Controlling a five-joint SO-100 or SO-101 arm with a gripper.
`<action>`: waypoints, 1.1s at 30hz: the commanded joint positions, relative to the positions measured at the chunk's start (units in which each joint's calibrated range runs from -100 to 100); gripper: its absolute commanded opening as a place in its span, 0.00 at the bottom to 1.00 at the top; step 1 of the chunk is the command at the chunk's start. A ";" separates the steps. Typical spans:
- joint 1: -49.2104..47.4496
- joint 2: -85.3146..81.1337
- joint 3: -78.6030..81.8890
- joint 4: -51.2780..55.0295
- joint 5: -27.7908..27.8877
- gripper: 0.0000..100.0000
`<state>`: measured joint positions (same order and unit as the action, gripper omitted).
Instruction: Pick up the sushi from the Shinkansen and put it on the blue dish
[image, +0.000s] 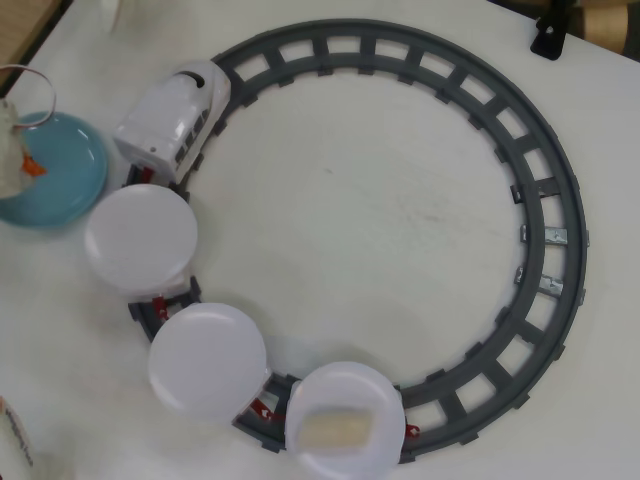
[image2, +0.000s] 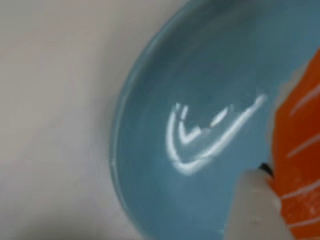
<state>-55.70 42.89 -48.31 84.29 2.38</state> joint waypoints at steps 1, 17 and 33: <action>-0.20 1.86 -5.71 -0.76 0.50 0.10; -0.29 6.59 -13.19 5.01 0.55 0.25; -1.43 -1.87 -20.40 15.03 0.29 0.28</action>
<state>-57.17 47.79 -69.17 98.32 2.64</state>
